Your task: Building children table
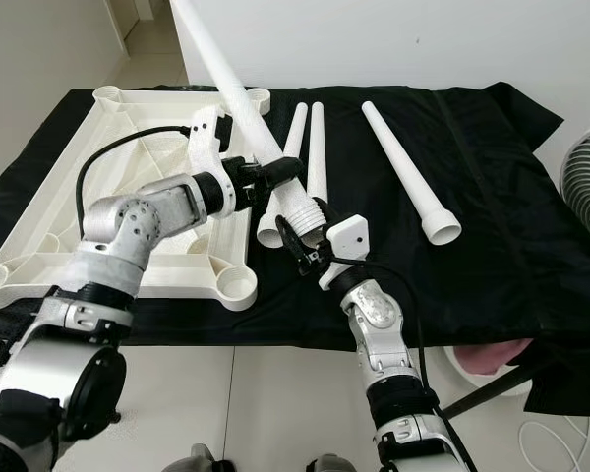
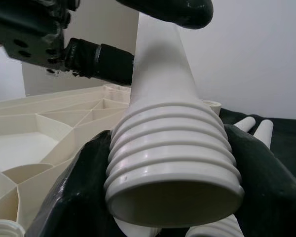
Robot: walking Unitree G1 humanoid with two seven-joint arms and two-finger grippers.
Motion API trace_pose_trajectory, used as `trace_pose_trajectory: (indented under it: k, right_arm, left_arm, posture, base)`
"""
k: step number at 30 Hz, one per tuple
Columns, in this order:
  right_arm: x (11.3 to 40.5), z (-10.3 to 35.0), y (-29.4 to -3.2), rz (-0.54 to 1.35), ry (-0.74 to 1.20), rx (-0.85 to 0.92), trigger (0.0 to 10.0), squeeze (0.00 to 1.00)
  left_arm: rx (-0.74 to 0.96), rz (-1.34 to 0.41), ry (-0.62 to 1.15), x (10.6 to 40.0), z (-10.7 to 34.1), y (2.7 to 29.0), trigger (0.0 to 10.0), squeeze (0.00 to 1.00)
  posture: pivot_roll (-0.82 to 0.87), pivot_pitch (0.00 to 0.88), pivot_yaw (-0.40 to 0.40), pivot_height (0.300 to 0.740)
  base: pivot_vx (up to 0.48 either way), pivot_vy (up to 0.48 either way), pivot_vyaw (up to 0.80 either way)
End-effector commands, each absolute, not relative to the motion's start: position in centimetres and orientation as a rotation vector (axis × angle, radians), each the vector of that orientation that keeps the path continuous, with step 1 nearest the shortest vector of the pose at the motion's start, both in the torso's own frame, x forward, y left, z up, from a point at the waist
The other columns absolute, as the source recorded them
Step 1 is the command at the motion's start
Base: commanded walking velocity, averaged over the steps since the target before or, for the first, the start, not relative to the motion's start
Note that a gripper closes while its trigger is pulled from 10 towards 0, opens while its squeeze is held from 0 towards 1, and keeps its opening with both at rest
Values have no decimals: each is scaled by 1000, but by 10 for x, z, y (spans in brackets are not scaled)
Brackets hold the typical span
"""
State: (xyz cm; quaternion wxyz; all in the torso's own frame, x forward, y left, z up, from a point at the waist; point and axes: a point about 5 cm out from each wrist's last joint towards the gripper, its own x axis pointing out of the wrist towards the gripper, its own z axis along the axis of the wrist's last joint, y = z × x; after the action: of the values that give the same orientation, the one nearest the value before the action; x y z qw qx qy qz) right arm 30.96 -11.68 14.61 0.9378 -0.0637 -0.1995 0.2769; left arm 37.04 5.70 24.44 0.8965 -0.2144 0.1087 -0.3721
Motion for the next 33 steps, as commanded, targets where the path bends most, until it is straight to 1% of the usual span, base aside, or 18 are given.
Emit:
trace_pose_trajectory:
  k: [1, 12, 25, 26, 27, 28, 29, 33]
  right_arm:
    - [304, 146, -111, 587, -432, -149, 10000, 0]
    - [283, 135, -111, 543, -477, -229, 10000, 0]
    - [267, 129, -121, 510, -485, -276, 10000, 0]
    - [266, 128, -121, 510, -482, -279, 10000, 0]
    - [266, 128, -121, 510, -482, -279, 10000, 0]
    - [266, 128, -121, 509, -483, -283, 10000, 0]
    - [265, 128, -121, 509, -483, -283, 10000, 0]
    - [265, 128, -121, 509, -483, -283, 10000, 0]
  left_arm:
    - [-460, -785, 227, 374, 250, 60, 10000, 0]
    - [-435, -704, 220, 390, 270, 85, 10000, 0]
    - [-422, -687, 208, 396, 282, 92, 10000, 0]
    - [-431, -693, 204, 396, 283, 92, 8667, 0]
    - [-431, -693, 204, 396, 283, 92, 8667, 0]
    - [-437, -697, 203, 396, 284, 91, 5137, 0]
    - [-450, -700, 204, 396, 284, 91, 0, 0]
    - [-450, -700, 204, 396, 284, 91, 0, 0]
  posture:
    - [-145, 46, 86, 740]
    - [-149, 43, 94, 740]
    - [-167, 38, 109, 740]
    - [-167, 38, 109, 740]
    - [-167, 38, 109, 740]
    - [-171, 37, 111, 740]
    - [-171, 37, 111, 740]
    - [-171, 37, 111, 740]
  base:
    - [0, 0, 0]
    - [0, 0, 0]
    - [0, 0, 0]
    - [0, 0, 0]
    - [0, 0, 0]
    - [0, 0, 0]
    - [0, 0, 0]
    - [0, 0, 0]
